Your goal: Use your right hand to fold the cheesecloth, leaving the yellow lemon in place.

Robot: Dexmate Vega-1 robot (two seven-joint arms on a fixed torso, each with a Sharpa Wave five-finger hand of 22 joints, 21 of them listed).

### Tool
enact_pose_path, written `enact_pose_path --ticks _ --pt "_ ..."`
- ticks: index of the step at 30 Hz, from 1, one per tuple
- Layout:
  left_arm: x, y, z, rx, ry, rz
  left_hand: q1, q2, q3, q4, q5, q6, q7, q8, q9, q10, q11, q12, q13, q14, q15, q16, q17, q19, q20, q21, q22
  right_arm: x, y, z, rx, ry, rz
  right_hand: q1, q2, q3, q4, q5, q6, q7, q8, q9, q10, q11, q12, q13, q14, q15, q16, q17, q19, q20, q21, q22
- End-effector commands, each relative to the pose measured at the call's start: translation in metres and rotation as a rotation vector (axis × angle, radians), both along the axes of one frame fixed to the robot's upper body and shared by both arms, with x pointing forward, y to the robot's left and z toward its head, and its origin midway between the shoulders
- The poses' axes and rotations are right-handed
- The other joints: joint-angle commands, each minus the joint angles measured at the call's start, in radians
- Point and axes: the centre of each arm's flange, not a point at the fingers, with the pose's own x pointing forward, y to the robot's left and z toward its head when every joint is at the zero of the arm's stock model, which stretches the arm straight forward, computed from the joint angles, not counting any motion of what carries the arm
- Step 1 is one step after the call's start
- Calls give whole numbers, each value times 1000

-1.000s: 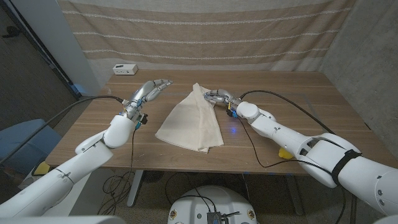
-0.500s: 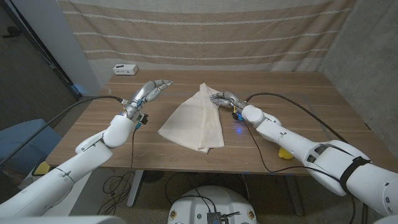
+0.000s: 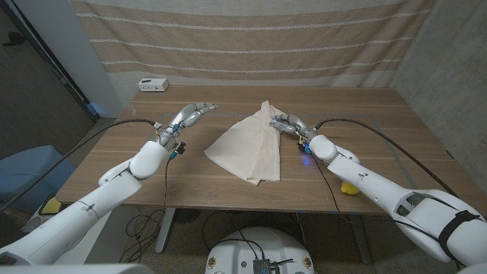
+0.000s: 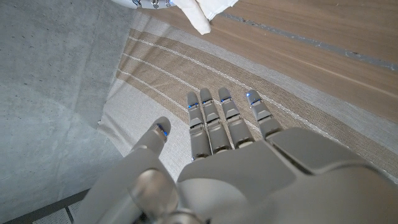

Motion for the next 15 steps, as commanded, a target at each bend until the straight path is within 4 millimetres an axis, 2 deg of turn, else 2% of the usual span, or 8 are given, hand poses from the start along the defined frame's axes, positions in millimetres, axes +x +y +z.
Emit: enact_pose_path --ticks 1,5,8,15 --pt "11 11 -25 -43 50 -50 -9 0 3 11 -4 3 6 3 4 1 7 -4 4 -4 -2 -1 1 -6 6 1 3 -180 141 169 -20 -490 362 5 15 5 -9 2 21 21 16 1 16 4 8 1 76 65 9 0 -53 103 7 5" --pt "16 10 -28 -40 73 -63 -12 1 3 14 -4 2 7 2 4 0 8 -5 4 -2 -1 0 2 -7 7 1 3 -194 138 166 -16 -518 341 12 20 5 -18 1 50 20 25 1 20 0 7 1 81 56 10 -3 -48 122 8 5" --pt "19 7 -28 -28 84 -71 -14 1 3 16 -5 0 8 2 4 -2 13 -6 4 -5 1 -2 1 -8 7 1 3 -201 136 165 -9 -526 338 19 21 6 -24 2 45 11 21 1 16 -9 4 1 82 49 9 -5 -47 120 9 5" --pt "23 2 -27 -10 95 -88 -17 2 3 20 -6 -5 7 0 5 -4 11 -8 4 -7 1 -3 1 -10 9 1 4 -224 130 156 -48 -561 228 19 22 2 -29 0 56 17 23 1 26 -5 6 1 92 46 12 -6 -46 125 8 5"
